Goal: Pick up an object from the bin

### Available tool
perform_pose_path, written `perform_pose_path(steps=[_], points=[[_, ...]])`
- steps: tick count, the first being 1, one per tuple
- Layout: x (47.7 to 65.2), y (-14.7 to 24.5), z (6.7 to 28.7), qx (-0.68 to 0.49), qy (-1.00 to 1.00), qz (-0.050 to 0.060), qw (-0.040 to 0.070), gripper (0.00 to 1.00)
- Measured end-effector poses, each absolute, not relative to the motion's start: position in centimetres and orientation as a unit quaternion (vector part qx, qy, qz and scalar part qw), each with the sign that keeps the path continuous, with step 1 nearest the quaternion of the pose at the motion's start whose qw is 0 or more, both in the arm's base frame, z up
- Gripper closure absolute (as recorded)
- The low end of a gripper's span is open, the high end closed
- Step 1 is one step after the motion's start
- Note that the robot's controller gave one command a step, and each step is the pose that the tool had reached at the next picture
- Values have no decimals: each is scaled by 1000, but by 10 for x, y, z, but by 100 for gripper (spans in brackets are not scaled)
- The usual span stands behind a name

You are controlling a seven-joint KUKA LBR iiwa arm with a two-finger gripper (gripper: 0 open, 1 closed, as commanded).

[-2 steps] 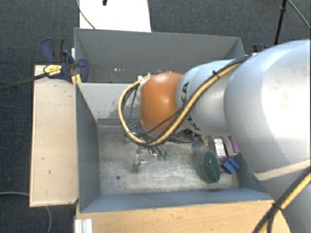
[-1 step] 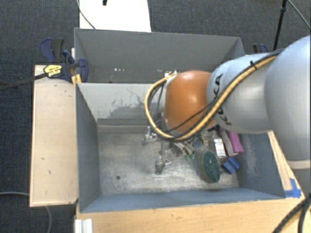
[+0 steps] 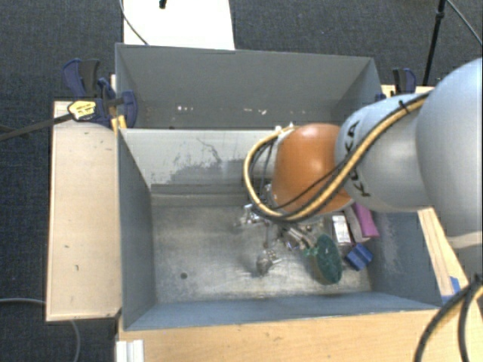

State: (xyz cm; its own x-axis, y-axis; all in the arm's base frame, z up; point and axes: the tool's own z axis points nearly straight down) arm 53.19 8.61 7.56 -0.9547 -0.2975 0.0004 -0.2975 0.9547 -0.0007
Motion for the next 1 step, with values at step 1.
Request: perform_pose_path(steps=[1], points=[[533, 42, 103, 186, -982, 1, -3, 0]])
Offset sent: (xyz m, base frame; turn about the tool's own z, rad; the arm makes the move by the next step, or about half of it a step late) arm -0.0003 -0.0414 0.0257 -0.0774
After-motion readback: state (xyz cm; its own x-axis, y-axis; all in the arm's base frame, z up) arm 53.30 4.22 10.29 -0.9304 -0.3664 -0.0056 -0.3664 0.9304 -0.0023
